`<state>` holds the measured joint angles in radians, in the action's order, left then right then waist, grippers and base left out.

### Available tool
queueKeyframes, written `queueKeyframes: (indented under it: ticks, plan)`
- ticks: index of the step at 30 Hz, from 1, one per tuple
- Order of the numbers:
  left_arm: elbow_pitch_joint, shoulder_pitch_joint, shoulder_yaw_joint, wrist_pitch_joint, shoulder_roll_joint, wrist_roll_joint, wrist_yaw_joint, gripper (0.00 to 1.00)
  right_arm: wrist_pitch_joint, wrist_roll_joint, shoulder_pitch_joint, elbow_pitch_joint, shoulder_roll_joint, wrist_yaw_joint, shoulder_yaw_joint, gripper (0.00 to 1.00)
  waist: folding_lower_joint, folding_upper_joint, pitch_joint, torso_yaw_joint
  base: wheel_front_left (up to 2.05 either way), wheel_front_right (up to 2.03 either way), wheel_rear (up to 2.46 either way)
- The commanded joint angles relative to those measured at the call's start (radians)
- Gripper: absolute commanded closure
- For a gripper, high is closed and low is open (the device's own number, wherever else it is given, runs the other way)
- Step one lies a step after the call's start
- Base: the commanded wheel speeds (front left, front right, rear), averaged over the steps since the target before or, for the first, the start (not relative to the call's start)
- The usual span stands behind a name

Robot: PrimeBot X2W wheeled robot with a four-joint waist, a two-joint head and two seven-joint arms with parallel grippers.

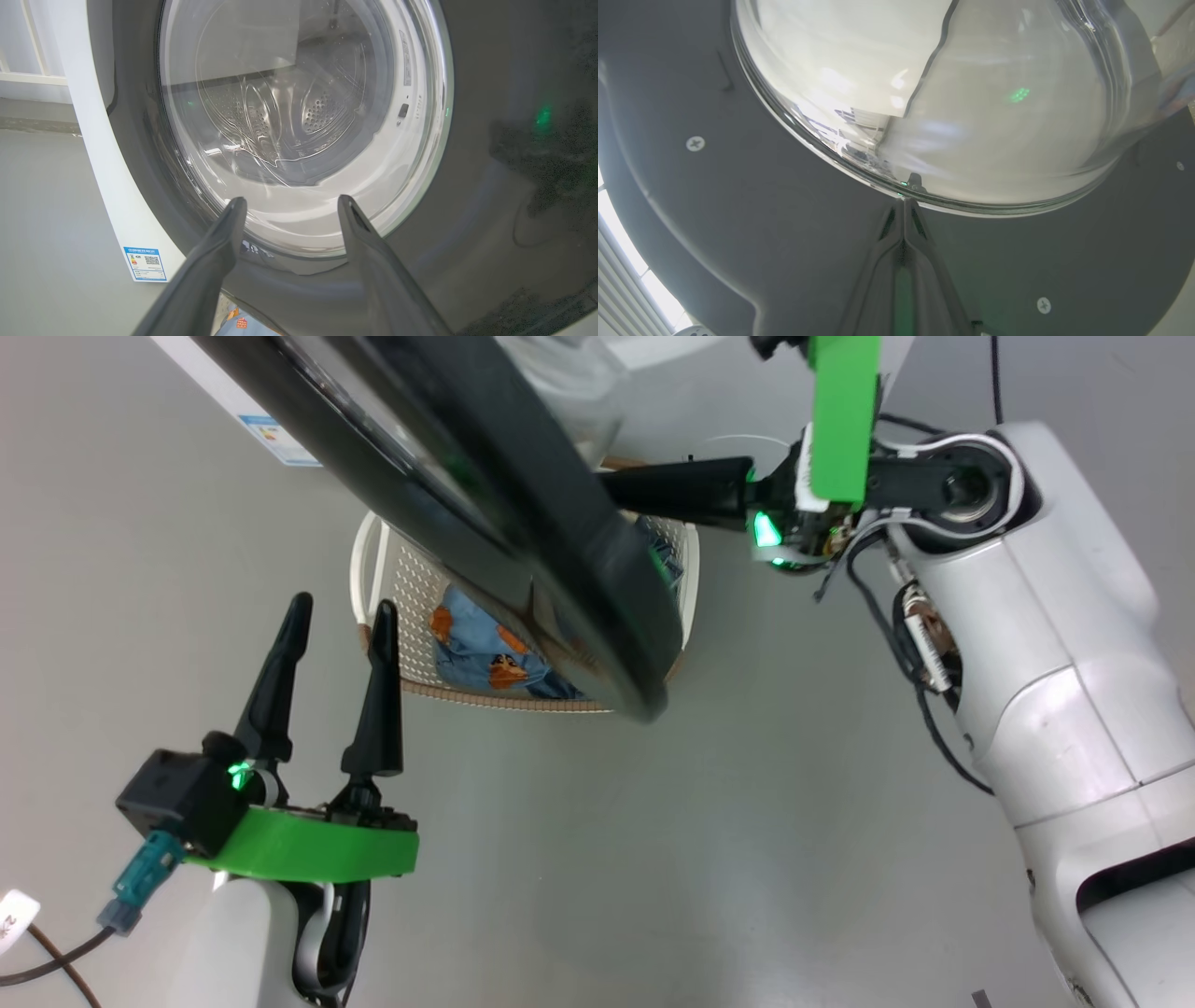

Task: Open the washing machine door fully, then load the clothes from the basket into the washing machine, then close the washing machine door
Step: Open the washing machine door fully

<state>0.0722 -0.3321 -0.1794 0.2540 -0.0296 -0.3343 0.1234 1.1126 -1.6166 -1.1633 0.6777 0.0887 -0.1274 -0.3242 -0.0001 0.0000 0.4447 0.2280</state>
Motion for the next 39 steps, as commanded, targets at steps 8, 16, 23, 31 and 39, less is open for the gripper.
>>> queueKeyframes:
  ticks: [8,16,23,31,39]
  plan:
    - [-0.025,0.023,0.038,0.008,-0.021,0.001,-0.015,0.00,-0.050,-0.118,0.051,-0.052,-0.038,-0.003,-0.166,1.00,0.0001,0.0000,-0.019,0.019,0.00,0.00,0.00]
    - [-0.026,0.029,0.048,0.008,-0.021,-0.001,-0.018,0.00,-0.106,-0.187,0.062,-0.063,-0.038,-0.003,-0.285,1.00,0.0001,0.0000,-0.025,0.018,0.00,0.00,0.00]
    - [-0.024,0.030,0.059,0.008,-0.021,0.000,-0.018,0.00,-0.137,-0.229,0.071,-0.074,-0.028,-0.003,-0.333,1.00,0.0001,0.0000,-0.031,0.012,0.00,0.00,0.00]
    - [-0.013,0.053,0.094,0.008,-0.021,0.013,-0.018,0.00,-0.204,-0.290,0.122,-0.112,0.027,-0.003,-0.346,1.00,0.0001,0.0000,-0.070,-0.011,0.00,0.00,0.00]
    - [0.001,0.082,0.140,0.008,-0.021,0.040,-0.009,0.00,-0.280,-0.363,0.192,-0.176,0.088,-0.003,-0.351,1.00,0.0001,0.0000,-0.122,-0.047,0.00,0.00,0.00]
